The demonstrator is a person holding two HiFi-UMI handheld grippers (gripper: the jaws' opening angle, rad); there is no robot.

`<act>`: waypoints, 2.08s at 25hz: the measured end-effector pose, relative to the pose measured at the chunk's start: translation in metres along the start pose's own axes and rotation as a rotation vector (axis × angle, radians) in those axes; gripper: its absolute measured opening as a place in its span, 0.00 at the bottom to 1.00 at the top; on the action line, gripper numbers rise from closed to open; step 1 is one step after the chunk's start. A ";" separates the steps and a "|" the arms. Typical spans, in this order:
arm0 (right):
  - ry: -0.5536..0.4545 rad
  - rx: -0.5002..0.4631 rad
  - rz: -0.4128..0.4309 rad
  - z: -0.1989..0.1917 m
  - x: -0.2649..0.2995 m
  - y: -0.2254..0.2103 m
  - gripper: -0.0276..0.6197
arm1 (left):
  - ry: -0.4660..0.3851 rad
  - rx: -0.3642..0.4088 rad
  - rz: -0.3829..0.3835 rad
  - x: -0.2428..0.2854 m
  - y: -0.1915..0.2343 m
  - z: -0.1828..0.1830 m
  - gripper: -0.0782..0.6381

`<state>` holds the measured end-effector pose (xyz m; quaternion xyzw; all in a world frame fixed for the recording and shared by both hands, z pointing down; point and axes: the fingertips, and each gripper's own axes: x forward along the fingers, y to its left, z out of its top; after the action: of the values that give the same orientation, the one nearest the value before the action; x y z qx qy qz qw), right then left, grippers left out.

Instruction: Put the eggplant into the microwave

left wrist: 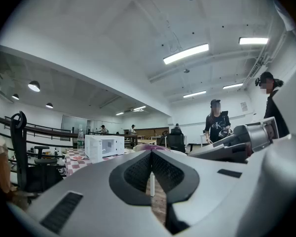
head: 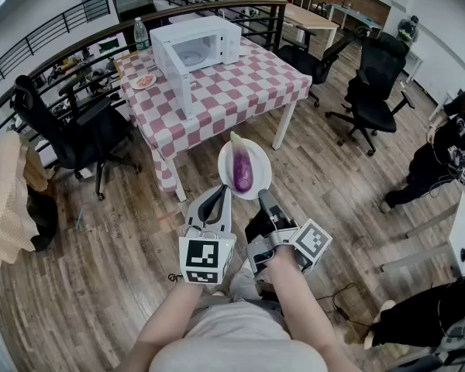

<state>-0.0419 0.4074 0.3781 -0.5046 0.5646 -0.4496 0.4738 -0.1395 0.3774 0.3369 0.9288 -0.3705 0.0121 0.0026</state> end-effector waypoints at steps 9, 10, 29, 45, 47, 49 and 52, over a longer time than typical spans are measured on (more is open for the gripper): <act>0.006 0.002 0.012 -0.016 0.004 0.006 0.10 | -0.010 -0.006 0.014 -0.007 0.012 0.004 0.11; 0.005 0.002 0.008 -0.017 0.004 0.005 0.10 | -0.009 -0.008 0.012 -0.007 0.012 0.004 0.11; 0.026 0.017 -0.016 0.007 0.095 -0.016 0.10 | 0.010 -0.047 0.058 0.069 0.072 -0.005 0.11; 0.120 0.067 0.019 0.083 0.215 -0.035 0.10 | 0.023 -0.071 0.172 0.190 0.114 -0.004 0.11; 0.130 0.068 0.020 0.090 0.228 -0.039 0.10 | 0.019 -0.072 0.177 0.203 0.117 -0.004 0.11; 0.142 0.072 0.024 0.096 0.240 -0.041 0.10 | 0.019 -0.076 0.180 0.216 0.119 -0.005 0.11; 0.161 0.077 0.032 0.101 0.257 -0.043 0.10 | 0.020 -0.093 0.192 0.232 0.126 -0.008 0.11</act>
<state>0.0539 0.1447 0.3849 -0.4393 0.5911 -0.5024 0.4531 -0.0577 0.1268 0.3498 0.8877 -0.4580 0.0042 0.0480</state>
